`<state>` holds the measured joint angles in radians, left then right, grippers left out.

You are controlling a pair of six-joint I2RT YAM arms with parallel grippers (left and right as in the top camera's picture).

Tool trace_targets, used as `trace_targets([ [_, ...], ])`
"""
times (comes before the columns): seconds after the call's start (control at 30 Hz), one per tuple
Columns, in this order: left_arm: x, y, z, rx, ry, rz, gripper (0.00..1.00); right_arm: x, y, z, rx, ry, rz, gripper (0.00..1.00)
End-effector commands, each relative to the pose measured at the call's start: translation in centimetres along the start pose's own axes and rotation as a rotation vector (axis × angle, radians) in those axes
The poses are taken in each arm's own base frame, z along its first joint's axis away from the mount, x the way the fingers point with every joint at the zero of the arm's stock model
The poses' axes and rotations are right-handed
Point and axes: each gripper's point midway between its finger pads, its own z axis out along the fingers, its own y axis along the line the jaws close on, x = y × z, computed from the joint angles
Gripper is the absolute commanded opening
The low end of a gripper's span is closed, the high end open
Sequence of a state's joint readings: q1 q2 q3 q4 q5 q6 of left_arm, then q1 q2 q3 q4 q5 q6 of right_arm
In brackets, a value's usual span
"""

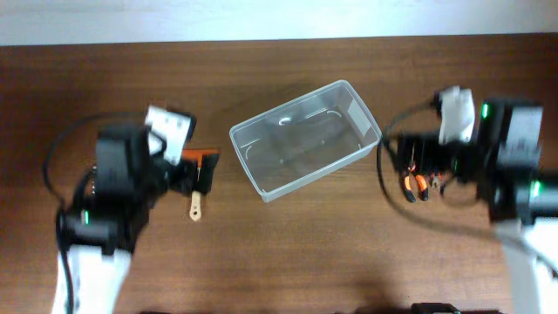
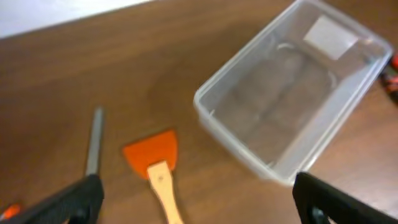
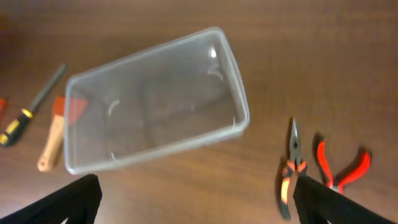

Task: Pack container
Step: 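Grip the clear container rim with both grippers and center it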

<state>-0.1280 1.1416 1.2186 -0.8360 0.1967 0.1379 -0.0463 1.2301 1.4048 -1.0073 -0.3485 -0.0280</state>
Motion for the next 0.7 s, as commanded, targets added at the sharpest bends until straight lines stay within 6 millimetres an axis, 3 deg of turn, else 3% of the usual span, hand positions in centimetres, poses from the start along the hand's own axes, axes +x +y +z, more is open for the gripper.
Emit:
trace_targets([
  [0.0,-3.8,-1.3,-0.1,0.102,-0.022,-0.006,0.99,-2.7,0.8,0.5,-0.074,0.019,0.033,0.99],
  [0.07,-5.0,-2.8,0.6,0.21,-0.028,-0.039,0.99,-4.1,1.4,1.7,-0.135,0.026,0.038,0.99],
  [0.17,-6.3,-4.5,0.9,0.335,-0.072,-0.027,0.99,-4.5,1.1,3.7,-0.164,0.045,0.094,0.99],
  [0.2,-6.7,-4.9,1.0,0.359,-0.086,-0.022,0.93,-4.4,0.9,4.2,-0.164,0.058,0.108,0.9],
  [0.23,-6.9,-5.1,1.1,0.37,-0.092,-0.019,0.65,-4.2,0.6,5.0,-0.162,0.076,0.128,0.81],
  [0.27,-6.9,-5.2,1.3,0.373,-0.088,-0.03,0.44,-4.0,0.4,5.7,-0.163,0.093,0.136,0.75],
  [0.33,-6.5,-5.2,2.3,0.345,-0.051,-0.073,0.21,-3.5,-0.1,7.1,-0.162,0.129,0.152,0.7],
  [0.37,-6.0,-5.3,2.9,0.316,-0.02,-0.091,0.14,-3.2,-0.4,7.9,-0.161,0.148,0.161,0.66],
  [0.4,-4.9,-5.7,4.0,0.28,0.035,-0.093,0.02,-2.7,-0.8,8.9,-0.16,0.174,0.173,0.56],
  [0.5,-2.4,-8.4,6.2,0.259,0.156,-0.03,0.02,-1.6,-1.6,11.3,-0.156,0.236,0.204,0.38],
  [0.53,-0.4,-10.9,7.6,0.26,0.245,0.032,0.02,-0.7,-2.2,12.8,-0.154,0.277,0.223,0.24],
  [0.67,3.2,-15.1,9.6,0.28,0.376,0.143,0.02,1.1,-2.9,15.3,-0.154,0.353,0.256,0.04],
])
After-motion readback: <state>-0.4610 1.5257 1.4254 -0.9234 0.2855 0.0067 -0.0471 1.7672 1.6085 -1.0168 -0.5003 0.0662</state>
